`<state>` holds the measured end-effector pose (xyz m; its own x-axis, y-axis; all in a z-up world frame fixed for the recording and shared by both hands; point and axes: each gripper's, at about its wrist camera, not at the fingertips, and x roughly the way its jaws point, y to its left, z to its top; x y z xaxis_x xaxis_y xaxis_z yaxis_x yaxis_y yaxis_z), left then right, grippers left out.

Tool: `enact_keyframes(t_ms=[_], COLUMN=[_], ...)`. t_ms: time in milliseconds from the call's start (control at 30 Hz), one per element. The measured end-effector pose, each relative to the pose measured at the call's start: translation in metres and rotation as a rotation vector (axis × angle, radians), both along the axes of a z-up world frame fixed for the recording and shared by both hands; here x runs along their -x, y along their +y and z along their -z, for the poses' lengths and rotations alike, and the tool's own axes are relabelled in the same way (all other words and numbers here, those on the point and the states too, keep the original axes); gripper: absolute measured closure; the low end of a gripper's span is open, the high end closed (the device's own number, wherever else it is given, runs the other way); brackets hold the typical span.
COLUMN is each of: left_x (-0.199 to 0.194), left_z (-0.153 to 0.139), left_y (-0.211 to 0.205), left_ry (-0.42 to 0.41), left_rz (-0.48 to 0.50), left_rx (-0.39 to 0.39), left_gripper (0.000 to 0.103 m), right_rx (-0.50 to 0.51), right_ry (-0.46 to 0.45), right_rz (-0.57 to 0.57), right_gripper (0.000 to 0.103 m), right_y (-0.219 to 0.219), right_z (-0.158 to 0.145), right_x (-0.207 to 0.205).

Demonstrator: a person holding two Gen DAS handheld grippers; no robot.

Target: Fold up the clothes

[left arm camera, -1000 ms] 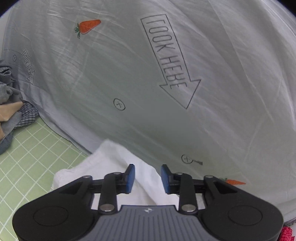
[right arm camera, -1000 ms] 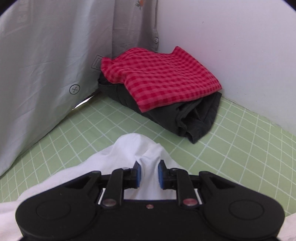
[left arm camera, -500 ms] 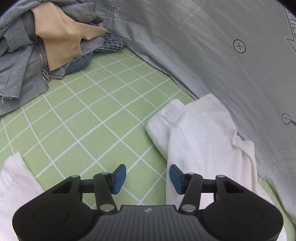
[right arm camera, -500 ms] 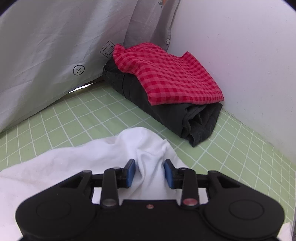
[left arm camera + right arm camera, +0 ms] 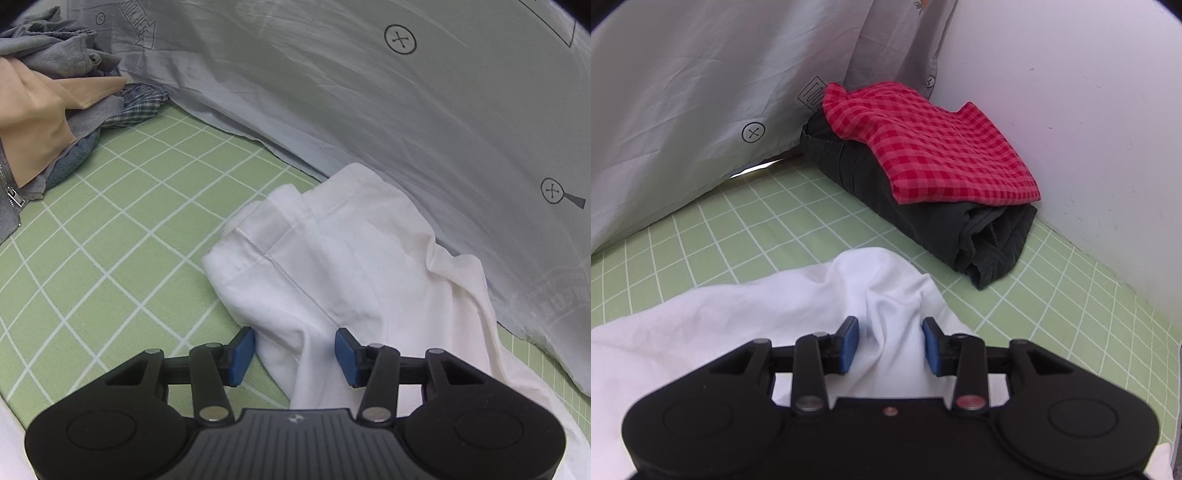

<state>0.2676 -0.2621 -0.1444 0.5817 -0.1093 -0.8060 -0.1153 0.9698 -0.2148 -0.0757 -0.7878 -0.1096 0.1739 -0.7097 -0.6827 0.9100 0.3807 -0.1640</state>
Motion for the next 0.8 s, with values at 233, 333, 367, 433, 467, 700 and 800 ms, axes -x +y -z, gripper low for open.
enact_keyframes(t_ms=[233,333,367,433,467,700,800], left_x=[0.018,0.032,0.033,0.035,0.034,0.023,0.025], left_z=[-0.036,-0.063,-0.066,-0.069,-0.063,-0.024,-0.022], left_y=[0.003,0.000,-0.006,-0.018,-0.028,-0.079,-0.069], left_ry=[-0.130,-0.211,-0.224,-0.242,-0.231,-0.125,-0.080], left_rz=[0.087,0.114,0.132,0.176,0.217,0.428,0.428], left_rx=[-0.148,-0.298,-0.341,-0.419,-0.437,-0.377,-0.197], left_gripper=[0.094,0.094,0.094,0.094,0.094,0.080,0.076], right_rx=[0.003,-0.002,-0.005,-0.004,-0.002,-0.004,-0.002], right_ry=[-0.007,-0.013,-0.014,-0.010,-0.007,0.001,0.007], right_rz=[-0.003,-0.007,-0.012,-0.020,-0.022,-0.019,-0.021], right_gripper=[0.064,0.064,0.064,0.063,0.063,0.063,0.063], right_y=[0.002,0.002,0.003,0.004,0.005,0.007,0.008], right_z=[0.001,0.001,0.001,0.002,0.002,0.003,0.003], right_x=[0.002,0.002,0.002,0.001,0.001,-0.001,-0.001])
